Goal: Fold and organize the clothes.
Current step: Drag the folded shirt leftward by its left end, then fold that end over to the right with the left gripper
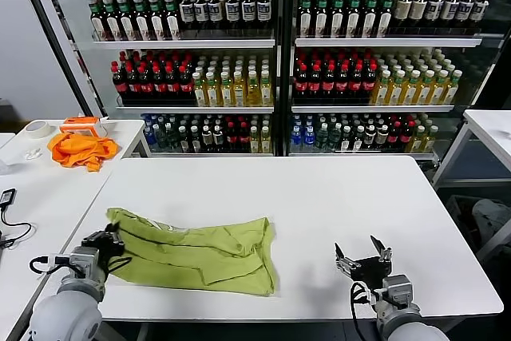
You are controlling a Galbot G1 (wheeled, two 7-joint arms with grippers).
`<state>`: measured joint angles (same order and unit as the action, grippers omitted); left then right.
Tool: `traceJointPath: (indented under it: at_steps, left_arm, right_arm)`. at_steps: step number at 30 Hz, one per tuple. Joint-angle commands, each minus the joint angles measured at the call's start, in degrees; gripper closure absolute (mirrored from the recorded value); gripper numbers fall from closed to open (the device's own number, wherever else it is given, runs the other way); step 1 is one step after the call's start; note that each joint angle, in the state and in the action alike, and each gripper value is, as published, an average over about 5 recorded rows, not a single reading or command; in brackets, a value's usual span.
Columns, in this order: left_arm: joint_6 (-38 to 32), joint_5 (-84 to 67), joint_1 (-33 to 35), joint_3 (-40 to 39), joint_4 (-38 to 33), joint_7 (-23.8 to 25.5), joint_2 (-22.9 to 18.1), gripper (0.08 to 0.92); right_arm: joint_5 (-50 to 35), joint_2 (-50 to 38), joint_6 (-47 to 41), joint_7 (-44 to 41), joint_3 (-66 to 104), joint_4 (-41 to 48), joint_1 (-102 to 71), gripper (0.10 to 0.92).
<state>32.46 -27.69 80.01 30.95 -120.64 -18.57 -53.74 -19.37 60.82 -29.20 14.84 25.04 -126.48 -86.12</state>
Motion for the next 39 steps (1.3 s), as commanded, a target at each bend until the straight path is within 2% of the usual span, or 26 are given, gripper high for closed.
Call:
traceJointPath:
  at_steps: [1, 16, 31, 39]
  left_arm:
    - [0.69, -11.22, -2.62, -10.88, -8.06, 1.45, -3.81, 0.903]
    - [0.61, -9.08, -11.48, -22.03, -0.31, 4.04, -10.48, 0.903]
    - [0.67, -8.63, -13.60, -24.79, 3.19, 4.66, -13.08, 0.903]
    - [0.71, -11.44, -14.98, -25.50, 5.72, 4.18, -15.73, 0.903]
  right_arm:
    - [-0.01, 0.09, -0.05, -0.02, 1.93, -0.66, -1.36, 0.203]
    - [0.16, 0.85, 0.01, -0.03, 4.51, -2.16, -3.43, 0.203]
    - [0.18, 1.10, 0.06, -0.06, 4.59, -1.67, -3.06, 0.203]
    - [0.25, 0.95, 0.04, -0.06, 4.16, -1.43, -2.67, 0.203]
